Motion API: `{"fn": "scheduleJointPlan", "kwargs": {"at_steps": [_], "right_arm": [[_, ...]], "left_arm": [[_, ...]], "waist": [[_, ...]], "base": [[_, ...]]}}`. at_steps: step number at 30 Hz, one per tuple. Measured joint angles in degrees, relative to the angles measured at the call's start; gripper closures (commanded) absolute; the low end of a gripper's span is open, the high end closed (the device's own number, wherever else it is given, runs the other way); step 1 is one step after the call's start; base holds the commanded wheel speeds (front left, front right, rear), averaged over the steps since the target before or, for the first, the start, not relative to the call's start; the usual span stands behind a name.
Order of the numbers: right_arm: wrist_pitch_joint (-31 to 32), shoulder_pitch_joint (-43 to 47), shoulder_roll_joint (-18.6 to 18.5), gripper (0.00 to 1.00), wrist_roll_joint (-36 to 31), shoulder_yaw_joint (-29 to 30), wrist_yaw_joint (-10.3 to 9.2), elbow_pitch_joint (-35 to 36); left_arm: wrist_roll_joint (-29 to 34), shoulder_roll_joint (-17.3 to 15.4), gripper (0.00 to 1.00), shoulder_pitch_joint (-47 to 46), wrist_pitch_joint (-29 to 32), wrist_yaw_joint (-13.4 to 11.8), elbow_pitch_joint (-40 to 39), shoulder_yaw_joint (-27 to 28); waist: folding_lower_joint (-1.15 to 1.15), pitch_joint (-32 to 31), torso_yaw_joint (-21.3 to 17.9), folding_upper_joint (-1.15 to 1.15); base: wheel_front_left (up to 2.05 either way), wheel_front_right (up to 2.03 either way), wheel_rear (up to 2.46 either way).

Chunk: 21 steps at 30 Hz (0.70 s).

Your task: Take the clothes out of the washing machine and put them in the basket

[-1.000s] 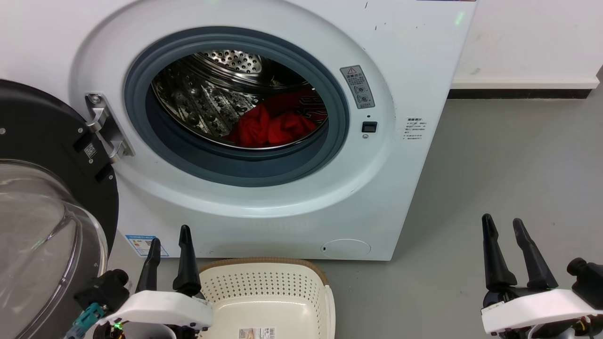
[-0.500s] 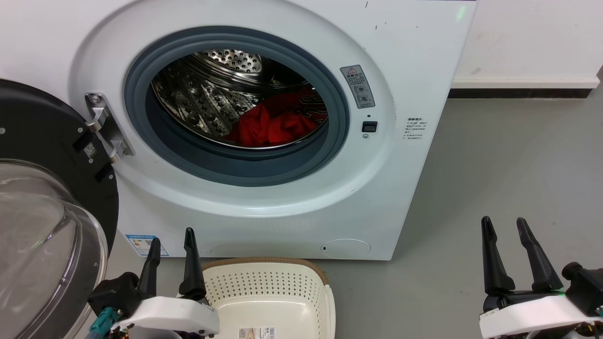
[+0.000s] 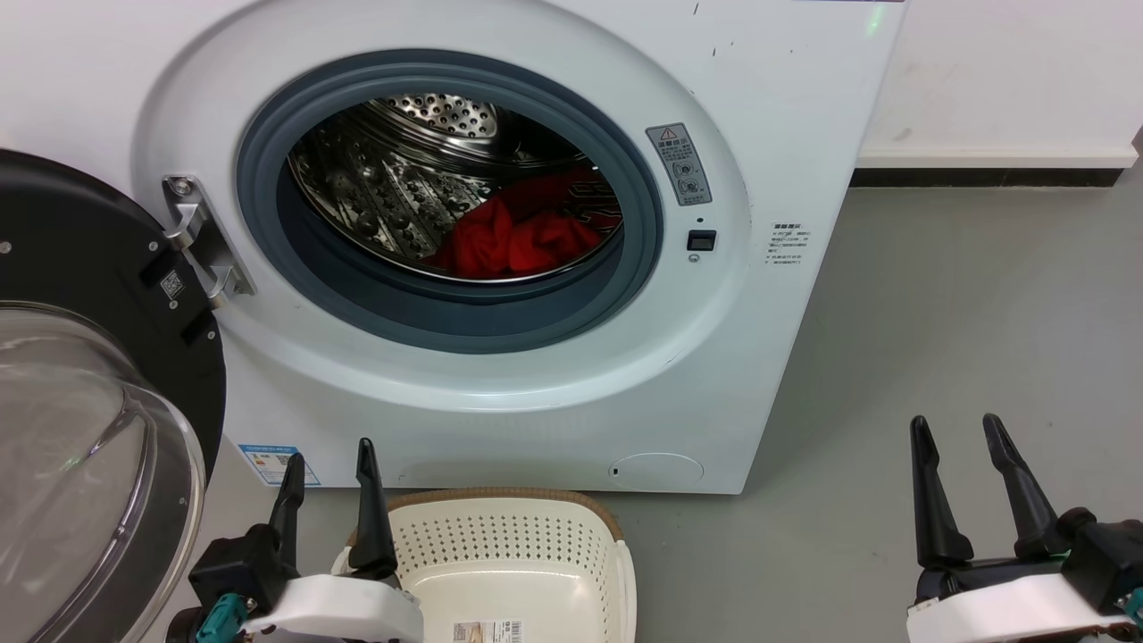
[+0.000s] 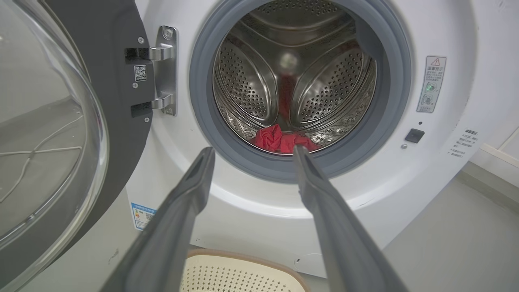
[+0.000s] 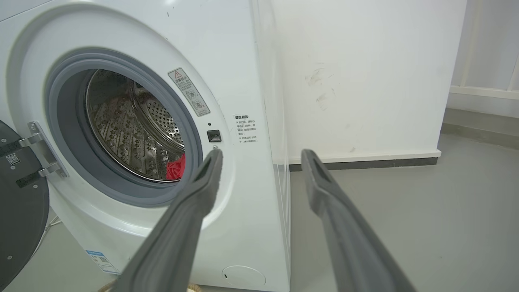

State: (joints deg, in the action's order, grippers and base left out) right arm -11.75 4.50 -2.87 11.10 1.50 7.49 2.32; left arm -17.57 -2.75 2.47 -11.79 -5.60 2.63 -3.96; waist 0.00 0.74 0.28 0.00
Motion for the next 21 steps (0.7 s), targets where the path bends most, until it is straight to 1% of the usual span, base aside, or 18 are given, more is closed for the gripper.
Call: {"fn": "scheduleJointPlan", "kwargs": {"at_steps": [21], "right_arm": [[-2.36, 1.7, -0.01, 0.0, -7.78, -0.38, 0.01, 0.71]], "left_arm": [[7.46, -0.04, 0.0, 1.65, -2.35, -1.23, 0.75, -1.03]], "waist": [[0.0, -0.3, -0.17, 0.0]], "base": [[0.0, 0.0, 0.0]]}}
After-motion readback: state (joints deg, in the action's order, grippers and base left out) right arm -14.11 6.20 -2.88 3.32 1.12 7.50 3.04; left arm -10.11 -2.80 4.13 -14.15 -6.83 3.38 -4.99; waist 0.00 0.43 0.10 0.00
